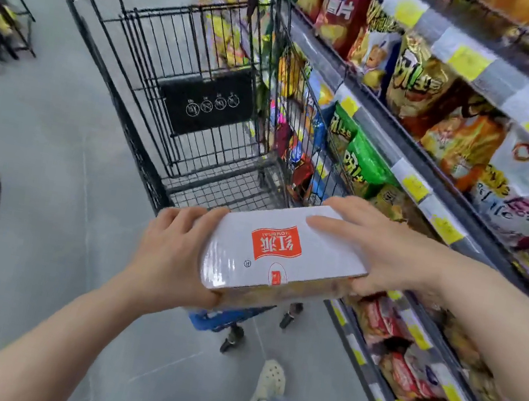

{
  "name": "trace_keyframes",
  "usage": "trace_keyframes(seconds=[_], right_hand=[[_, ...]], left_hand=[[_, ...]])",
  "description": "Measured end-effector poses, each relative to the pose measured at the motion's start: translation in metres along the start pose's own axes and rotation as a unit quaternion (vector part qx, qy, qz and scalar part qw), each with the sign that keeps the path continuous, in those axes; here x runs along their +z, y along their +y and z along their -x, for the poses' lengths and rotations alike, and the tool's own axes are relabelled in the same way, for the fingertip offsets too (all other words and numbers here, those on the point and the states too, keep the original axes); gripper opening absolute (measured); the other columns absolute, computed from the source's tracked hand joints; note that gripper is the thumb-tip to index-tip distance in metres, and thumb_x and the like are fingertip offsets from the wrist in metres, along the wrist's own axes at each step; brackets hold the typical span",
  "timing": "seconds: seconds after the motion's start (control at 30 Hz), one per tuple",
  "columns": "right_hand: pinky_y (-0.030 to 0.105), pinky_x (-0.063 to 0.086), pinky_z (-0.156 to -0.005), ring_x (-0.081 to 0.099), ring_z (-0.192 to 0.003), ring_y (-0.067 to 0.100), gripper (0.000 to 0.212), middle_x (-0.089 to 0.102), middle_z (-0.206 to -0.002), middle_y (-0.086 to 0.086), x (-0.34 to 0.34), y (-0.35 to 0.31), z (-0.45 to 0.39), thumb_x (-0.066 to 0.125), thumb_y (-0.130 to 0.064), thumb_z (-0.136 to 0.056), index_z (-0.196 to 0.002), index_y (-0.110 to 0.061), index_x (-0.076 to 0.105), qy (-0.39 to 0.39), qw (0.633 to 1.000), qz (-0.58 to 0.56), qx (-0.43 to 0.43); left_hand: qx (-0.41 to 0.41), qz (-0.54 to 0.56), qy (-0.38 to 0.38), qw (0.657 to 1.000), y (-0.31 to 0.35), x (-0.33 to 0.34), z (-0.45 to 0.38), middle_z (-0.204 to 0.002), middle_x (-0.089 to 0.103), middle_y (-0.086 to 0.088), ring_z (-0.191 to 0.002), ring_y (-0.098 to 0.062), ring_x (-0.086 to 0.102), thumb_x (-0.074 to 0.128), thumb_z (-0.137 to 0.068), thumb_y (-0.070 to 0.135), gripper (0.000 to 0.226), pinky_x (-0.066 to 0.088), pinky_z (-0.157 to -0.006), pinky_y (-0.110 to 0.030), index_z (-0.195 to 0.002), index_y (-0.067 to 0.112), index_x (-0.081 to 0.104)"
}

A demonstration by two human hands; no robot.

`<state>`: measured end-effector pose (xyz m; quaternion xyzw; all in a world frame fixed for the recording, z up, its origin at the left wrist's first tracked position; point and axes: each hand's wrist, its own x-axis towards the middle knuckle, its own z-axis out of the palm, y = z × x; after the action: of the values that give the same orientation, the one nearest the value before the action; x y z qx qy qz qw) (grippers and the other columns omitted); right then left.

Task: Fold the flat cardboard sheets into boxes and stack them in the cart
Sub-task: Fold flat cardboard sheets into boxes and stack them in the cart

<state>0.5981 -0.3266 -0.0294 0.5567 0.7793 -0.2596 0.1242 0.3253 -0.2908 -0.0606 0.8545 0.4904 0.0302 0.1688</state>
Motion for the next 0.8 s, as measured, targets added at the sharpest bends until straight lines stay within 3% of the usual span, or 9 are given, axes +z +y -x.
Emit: trace_keyframes(seconds=[0.13,0.23,0.33,0.67,0.8], right_hand=[[0.028,0.01,-0.114,-0.017,-0.14,0.009,0.097,-0.012,-0.152,-0.007,-0.028,0.034,-0.047,0.067,-0.019,-0.078,-0.133,-0.047,-0.008,-0.02,0.999,0.015,-0.027],[0.025,0.009,-0.113,-0.014,-0.14,0.01,0.094,-0.012,-0.152,-0.006,-0.043,0.047,-0.076,0.066,-0.022,-0.08,-0.142,-0.037,-0.003,-0.031,0.998,0.043,-0.033],[0.026,0.006,-0.113,-0.01,-0.141,0.013,0.094,-0.01,-0.153,-0.003,-0.055,0.06,-0.113,0.066,-0.028,-0.08,-0.144,-0.034,-0.003,-0.038,0.996,0.078,-0.034],[0.035,-0.002,-0.117,-0.002,-0.143,0.021,0.085,-0.001,-0.154,0.002,-0.063,0.089,-0.236,0.062,-0.031,-0.082,-0.144,-0.034,0.004,-0.017,0.993,0.111,0.028],[0.036,-0.007,-0.115,-0.007,-0.143,0.023,0.08,-0.008,-0.155,0.002,-0.06,0.102,-0.294,0.055,-0.023,-0.087,-0.144,-0.036,0.001,-0.006,0.993,0.109,0.047]], left_hand=[[-0.044,-0.017,-0.028,0.998,0.0,-0.004,-0.044,-0.139,0.028,0.007,-0.122,-0.016,0.019,0.03,-0.027,0.08,0.128,0.023,-0.103,-0.028,-0.142,0.028,0.01],[-0.055,-0.012,-0.071,0.996,-0.009,-0.005,-0.073,-0.142,0.025,0.003,-0.121,-0.015,0.014,0.049,-0.041,0.08,0.123,0.019,-0.107,-0.029,-0.143,0.025,0.006],[-0.063,-0.024,-0.089,0.994,-0.027,-0.001,-0.109,-0.144,0.022,0.002,-0.127,-0.019,0.016,0.067,-0.059,0.063,0.114,0.017,-0.11,-0.031,-0.144,0.025,0.001],[-0.078,-0.019,-0.123,0.989,-0.101,0.024,-0.223,-0.149,0.015,0.001,-0.137,-0.024,0.009,0.075,-0.063,0.047,0.114,0.017,-0.114,-0.041,-0.143,0.028,-0.004],[-0.103,-0.002,-0.131,0.986,-0.136,0.042,-0.267,-0.15,0.012,0.001,-0.139,-0.026,0.004,0.076,-0.064,0.041,0.115,0.019,-0.113,-0.044,-0.142,0.029,-0.006]])
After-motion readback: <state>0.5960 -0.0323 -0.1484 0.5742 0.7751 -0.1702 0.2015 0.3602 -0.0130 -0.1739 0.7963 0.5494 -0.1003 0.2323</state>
